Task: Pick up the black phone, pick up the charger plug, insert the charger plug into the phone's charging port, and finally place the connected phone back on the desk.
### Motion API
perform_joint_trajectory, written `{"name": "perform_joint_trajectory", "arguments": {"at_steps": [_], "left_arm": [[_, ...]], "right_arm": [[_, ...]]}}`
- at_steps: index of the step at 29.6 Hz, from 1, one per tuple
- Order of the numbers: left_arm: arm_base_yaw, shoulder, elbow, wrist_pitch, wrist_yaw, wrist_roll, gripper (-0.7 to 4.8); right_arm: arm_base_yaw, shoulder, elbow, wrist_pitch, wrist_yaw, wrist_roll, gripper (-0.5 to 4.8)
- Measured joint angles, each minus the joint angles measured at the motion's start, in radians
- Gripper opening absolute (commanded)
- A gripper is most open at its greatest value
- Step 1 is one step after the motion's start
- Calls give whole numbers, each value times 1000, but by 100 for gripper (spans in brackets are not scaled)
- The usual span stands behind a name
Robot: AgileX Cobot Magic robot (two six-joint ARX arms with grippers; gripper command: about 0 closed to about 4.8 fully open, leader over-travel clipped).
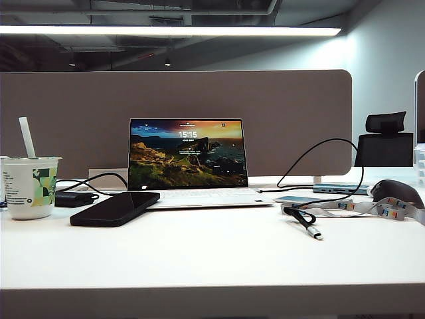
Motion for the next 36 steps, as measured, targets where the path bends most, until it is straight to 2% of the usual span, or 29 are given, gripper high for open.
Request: {"name": "perform_joint_trajectory", "arguments": {"at_steps": [9, 13, 14, 17, 22, 28, 32, 36], "left_arm": [[0, 0, 0, 29, -11, 35, -6], [0, 0, 29, 68, -47, -5, -6], [0, 0, 76, 68, -81, -23, -6], [0, 28, 180, 79, -90, -31, -6], [0, 240, 386, 71, -90, -32, -6], [0, 411, 542, 66, -89, -33, -6], [0, 497, 631, 68, -85, -33, -6], [0, 611, 707, 76, -3, -33, -6]], "right_arm": [[0, 0, 5, -5, 0, 13, -5], [0, 1, 158, -55, 37, 102, -5], [0, 8, 223, -67, 57, 107, -5], [0, 96, 357, -82, 66, 108, -5], [0, 404, 644, -81, 30, 108, -5], [11, 590, 814, -79, -14, 106, -5], [75, 692, 898, -81, -69, 105, -5], [187, 804, 975, -109, -79, 105, -5]]}}
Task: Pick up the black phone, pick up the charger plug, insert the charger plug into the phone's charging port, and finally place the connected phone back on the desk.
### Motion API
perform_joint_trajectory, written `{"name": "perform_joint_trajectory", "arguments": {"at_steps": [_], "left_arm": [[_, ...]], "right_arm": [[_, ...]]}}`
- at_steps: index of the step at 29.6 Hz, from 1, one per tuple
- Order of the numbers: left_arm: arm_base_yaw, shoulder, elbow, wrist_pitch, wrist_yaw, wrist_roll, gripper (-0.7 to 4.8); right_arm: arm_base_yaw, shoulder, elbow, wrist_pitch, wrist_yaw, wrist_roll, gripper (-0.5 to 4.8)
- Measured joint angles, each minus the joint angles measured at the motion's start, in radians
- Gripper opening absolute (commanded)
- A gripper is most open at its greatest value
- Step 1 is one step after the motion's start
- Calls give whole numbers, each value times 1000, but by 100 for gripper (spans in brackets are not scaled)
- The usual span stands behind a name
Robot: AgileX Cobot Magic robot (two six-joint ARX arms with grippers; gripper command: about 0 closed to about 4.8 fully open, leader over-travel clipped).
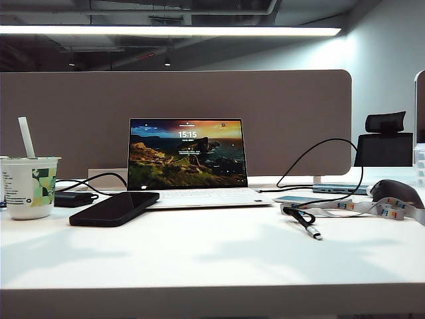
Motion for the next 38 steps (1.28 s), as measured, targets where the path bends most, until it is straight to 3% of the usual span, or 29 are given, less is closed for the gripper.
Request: {"name": "perform_joint_trajectory", "arguments": {"at_steps": [6, 13, 20, 28, 38], "left_arm": [[-1, 169, 95, -42, 143, 0, -6], [0, 337, 196, -146, 309, -4, -6], [-10, 465, 196, -180, 367, -92, -6], [-96, 665, 196, -153, 367, -89, -6], [-147, 863, 196, -86, 339, -63, -6]], "right_arm": [[206, 190, 77, -82, -17, -1, -5], [360, 396, 124, -115, -168, 26, -5], [354, 587, 165, -78, -345, 72, -5], [346, 718, 167, 46, -311, 72, -5], [348, 751, 167, 50, -256, 26, -5]]}}
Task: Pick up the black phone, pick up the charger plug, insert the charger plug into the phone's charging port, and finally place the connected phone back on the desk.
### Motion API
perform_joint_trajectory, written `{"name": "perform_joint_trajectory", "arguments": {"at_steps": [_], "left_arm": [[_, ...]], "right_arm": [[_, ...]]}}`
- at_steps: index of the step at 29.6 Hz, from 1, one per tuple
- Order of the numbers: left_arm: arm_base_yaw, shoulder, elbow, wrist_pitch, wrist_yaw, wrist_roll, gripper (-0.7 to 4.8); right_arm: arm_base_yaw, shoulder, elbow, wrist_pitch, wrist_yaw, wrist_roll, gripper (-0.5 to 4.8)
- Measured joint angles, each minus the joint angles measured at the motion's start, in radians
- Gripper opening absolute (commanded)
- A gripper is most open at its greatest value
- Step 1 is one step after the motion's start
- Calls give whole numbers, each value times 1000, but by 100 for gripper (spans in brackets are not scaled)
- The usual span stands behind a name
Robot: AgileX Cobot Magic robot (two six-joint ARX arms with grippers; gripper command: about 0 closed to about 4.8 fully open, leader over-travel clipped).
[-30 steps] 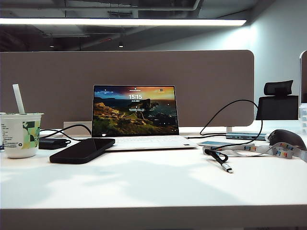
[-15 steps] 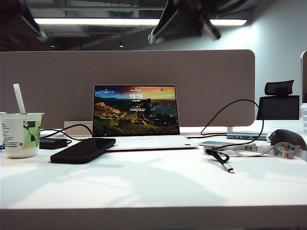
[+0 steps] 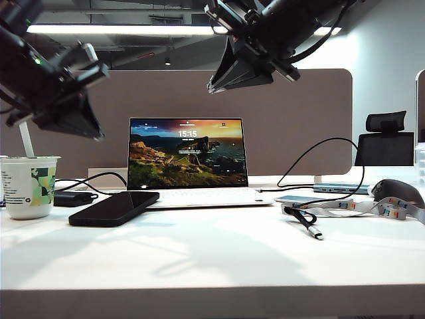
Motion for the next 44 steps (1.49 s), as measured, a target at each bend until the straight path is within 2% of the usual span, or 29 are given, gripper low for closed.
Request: {"name": "perform_joint_trajectory", "arguments": {"at_steps": [9, 13, 18, 29, 36, 44], "left_arm": [[-113, 36, 0, 33, -191, 26, -6], [-148, 50, 1, 41, -243, 25, -6], [-172, 93, 1, 35, -360, 25, -6], [-172, 216, 0, 57, -417, 16, -6], [-171, 242, 1, 98, -501, -57, -6], [-145, 244, 1, 113, -550, -111, -6]], "right_arm": [[0, -1, 0, -8, 3, -7, -5], [0, -14, 0, -59, 37, -7, -5], [0, -51, 0, -99, 87, -7, -5], [0, -55, 0, -165, 94, -7, -5], [0, -55, 0, -182, 95, -8, -5], [0, -55, 0, -183, 95, -7, -5]]}}
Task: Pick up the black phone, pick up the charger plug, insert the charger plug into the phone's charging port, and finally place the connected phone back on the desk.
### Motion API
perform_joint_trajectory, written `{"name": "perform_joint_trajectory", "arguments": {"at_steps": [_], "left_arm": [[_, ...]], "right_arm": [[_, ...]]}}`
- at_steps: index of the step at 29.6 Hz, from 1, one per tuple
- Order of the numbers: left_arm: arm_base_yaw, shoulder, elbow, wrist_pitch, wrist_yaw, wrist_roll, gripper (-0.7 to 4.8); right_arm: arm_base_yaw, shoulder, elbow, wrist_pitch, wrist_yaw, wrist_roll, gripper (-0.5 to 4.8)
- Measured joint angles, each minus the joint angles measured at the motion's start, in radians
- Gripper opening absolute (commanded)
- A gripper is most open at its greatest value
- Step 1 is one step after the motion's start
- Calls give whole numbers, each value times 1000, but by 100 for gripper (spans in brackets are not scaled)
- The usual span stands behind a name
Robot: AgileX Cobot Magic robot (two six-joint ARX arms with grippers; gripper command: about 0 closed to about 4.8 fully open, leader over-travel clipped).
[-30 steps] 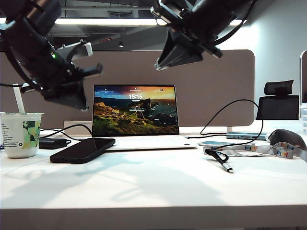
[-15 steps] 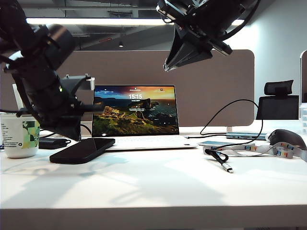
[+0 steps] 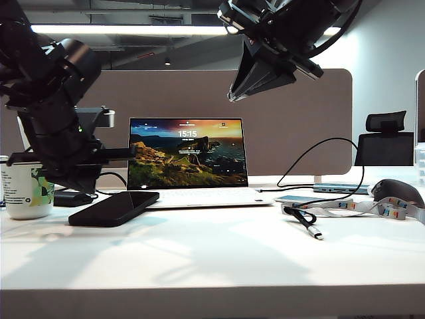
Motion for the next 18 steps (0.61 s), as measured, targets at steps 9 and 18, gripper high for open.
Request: {"name": "perform_joint_trajectory", "arguments": {"at_steps": [9, 18], "left_arm": [[11, 56, 0, 0, -3, -10, -6], [17, 90, 4, 31, 125, -45, -6]], "right_arm": [[0, 0, 0, 0, 0, 0, -5], [0, 0, 0, 0, 1, 0, -5]]}}
